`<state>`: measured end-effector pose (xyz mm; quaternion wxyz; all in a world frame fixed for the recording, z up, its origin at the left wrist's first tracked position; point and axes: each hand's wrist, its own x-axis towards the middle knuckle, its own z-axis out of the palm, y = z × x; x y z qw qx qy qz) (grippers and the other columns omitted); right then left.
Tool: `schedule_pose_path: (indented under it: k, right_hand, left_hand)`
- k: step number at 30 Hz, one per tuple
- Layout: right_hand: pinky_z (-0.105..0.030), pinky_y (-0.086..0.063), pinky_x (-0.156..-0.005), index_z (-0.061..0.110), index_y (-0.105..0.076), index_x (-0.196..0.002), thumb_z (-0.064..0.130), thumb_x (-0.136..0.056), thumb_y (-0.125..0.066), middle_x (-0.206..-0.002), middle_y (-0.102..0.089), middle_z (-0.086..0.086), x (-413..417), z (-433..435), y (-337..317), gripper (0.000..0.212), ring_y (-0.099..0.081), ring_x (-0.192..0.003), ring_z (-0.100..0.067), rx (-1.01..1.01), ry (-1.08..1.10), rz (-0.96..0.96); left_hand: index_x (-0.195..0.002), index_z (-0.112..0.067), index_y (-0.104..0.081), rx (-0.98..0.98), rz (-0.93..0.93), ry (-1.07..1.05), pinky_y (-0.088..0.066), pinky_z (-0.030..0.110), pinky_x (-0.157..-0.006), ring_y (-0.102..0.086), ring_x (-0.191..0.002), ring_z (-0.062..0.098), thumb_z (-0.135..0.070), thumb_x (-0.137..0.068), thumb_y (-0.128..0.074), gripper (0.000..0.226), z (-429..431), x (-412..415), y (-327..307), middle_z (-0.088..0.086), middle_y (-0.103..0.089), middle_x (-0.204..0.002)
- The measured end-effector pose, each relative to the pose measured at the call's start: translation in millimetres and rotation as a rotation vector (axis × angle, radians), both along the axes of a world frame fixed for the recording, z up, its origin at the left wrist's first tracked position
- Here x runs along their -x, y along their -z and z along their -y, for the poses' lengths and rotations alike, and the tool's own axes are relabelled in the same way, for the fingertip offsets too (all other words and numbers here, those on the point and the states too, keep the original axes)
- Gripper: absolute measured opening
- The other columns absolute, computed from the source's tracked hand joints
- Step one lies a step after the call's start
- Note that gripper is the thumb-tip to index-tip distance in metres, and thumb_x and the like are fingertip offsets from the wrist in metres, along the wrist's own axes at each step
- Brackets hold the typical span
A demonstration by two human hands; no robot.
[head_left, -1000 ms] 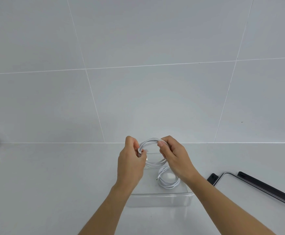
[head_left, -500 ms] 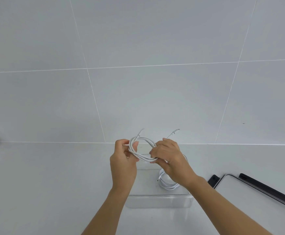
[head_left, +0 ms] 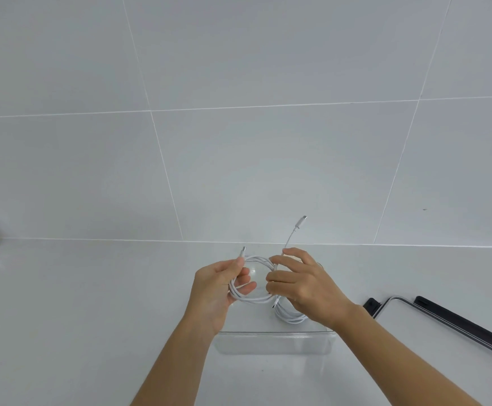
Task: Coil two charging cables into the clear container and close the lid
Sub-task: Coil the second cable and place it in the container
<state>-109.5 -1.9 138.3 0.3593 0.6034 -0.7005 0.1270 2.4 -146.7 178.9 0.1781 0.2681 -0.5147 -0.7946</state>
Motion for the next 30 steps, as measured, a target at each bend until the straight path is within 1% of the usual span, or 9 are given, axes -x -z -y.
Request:
schedule_pose_path:
  k: [5, 8, 13, 15, 20, 23, 25, 27, 30]
  right_hand:
    - [-0.038, -0.032, -0.098, 0.023, -0.07, -0.072, -0.009, -0.057, -0.073, -0.085, -0.072, 0.013, -3.2, 2.2, 9.7, 0.036, -0.067, -0.091, -0.018, -0.127, -0.002, 0.053]
    - [-0.039, -0.03, -0.099, 0.024, -0.072, -0.075, -0.008, -0.053, -0.075, -0.091, -0.073, 0.013, -7.0, 4.3, 14.1, 0.039, -0.067, -0.093, -0.016, -0.151, 0.0, 0.12]
    - [-0.039, -0.026, -0.106, 0.018, -0.071, -0.097, -0.002, -0.074, -0.042, -0.117, -0.067, 0.004, -17.8, 2.2, 24.3, 0.041, -0.053, -0.122, -0.016, 0.051, 0.014, 0.313]
    - [-0.035, -0.026, -0.108, 0.013, -0.063, -0.113, 0.004, -0.083, -0.042, -0.126, -0.062, -0.002, -21.5, 4.1, 26.1, 0.037, -0.046, -0.127, -0.014, 0.18, 0.063, 0.39]
    - [-0.033, -0.034, -0.102, 0.004, -0.056, -0.122, 0.024, -0.095, -0.042, -0.13, -0.058, -0.009, -26.9, 15.3, 32.6, 0.036, -0.047, -0.125, -0.019, 0.167, 0.175, 0.378]
    - [-0.032, -0.036, -0.097, 0.001, -0.059, -0.117, 0.028, -0.1, -0.026, -0.127, -0.06, -0.013, -29.1, 20.3, 34.3, 0.046, -0.049, -0.12, -0.021, 0.131, 0.25, 0.423]
    - [-0.031, -0.041, -0.094, 0.001, -0.061, -0.113, 0.024, -0.097, -0.035, -0.122, -0.063, -0.014, -28.5, 22.9, 34.6, 0.038, -0.054, -0.112, -0.021, 0.124, 0.293, 0.475]
    - [-0.032, -0.049, -0.091, 0.003, -0.058, -0.119, 0.013, -0.083, -0.056, -0.12, -0.064, -0.011, -32.0, 24.4, 29.4, 0.037, -0.062, -0.102, -0.024, 0.096, 0.292, 0.619]
    - [-0.016, -0.035, -0.091, 0.011, -0.04, -0.138, 0.002, -0.087, -0.057, -0.128, -0.056, -0.003, -35.8, 24.8, 17.0, 0.055, -0.054, -0.109, -0.021, 0.006, 0.268, 0.95]
  left_hand:
    - [-0.075, 0.0, -0.063, 0.294, 0.122, -0.04, -0.055, 0.023, -0.052, -0.047, -0.044, 0.013, -0.011, -0.094, -0.051, 0.025, -1.6, 3.8, 14.4, 0.007, -0.043, -0.062]
    - [-0.086, -0.002, -0.059, 0.511, 0.213, -0.081, -0.042, 0.023, -0.049, -0.048, -0.037, 0.009, -0.019, -0.099, -0.039, 0.03, -7.1, 7.8, 24.0, 0.001, -0.042, -0.069]
    - [-0.082, -0.008, -0.047, 0.549, 0.225, -0.145, -0.039, 0.025, -0.051, -0.044, -0.053, 0.015, -0.021, -0.101, -0.031, 0.029, -11.5, 11.3, 36.7, -0.003, -0.052, -0.084]
    - [-0.084, -0.007, -0.049, 0.555, 0.238, -0.161, -0.042, 0.026, -0.054, -0.048, -0.058, 0.015, -0.023, -0.101, -0.03, 0.03, -11.6, 12.0, 43.1, -0.002, -0.055, -0.086]
    - [-0.097, -0.013, -0.055, 0.631, 0.278, -0.162, -0.049, 0.047, -0.089, -0.057, -0.097, 0.027, -0.026, -0.101, -0.028, 0.03, -16.7, 14.2, 54.6, 0.001, -0.06, -0.102]
    - [-0.093, -0.015, -0.055, 0.722, 0.279, -0.141, -0.049, 0.043, -0.084, -0.059, -0.095, 0.03, -0.025, -0.101, -0.027, 0.03, -19.8, 13.8, 55.5, 0.004, -0.064, -0.104]
    - [-0.093, -0.011, -0.056, 0.753, 0.269, -0.143, -0.049, 0.038, -0.078, -0.058, -0.087, 0.031, -0.023, -0.101, -0.027, 0.032, -20.6, 14.4, 56.5, 0.007, -0.065, -0.102]
    - [-0.097, -0.008, -0.058, 0.771, 0.267, -0.136, -0.046, 0.035, -0.074, -0.056, -0.082, 0.031, -0.023, -0.101, -0.027, 0.034, -21.3, 14.6, 57.6, 0.011, -0.065, -0.101]
    - [-0.099, -0.006, -0.059, 0.785, 0.245, -0.115, -0.042, 0.032, -0.072, -0.059, -0.093, 0.035, -0.022, -0.1, -0.027, 0.036, -22.2, 13.4, 61.4, 0.015, -0.066, -0.101]
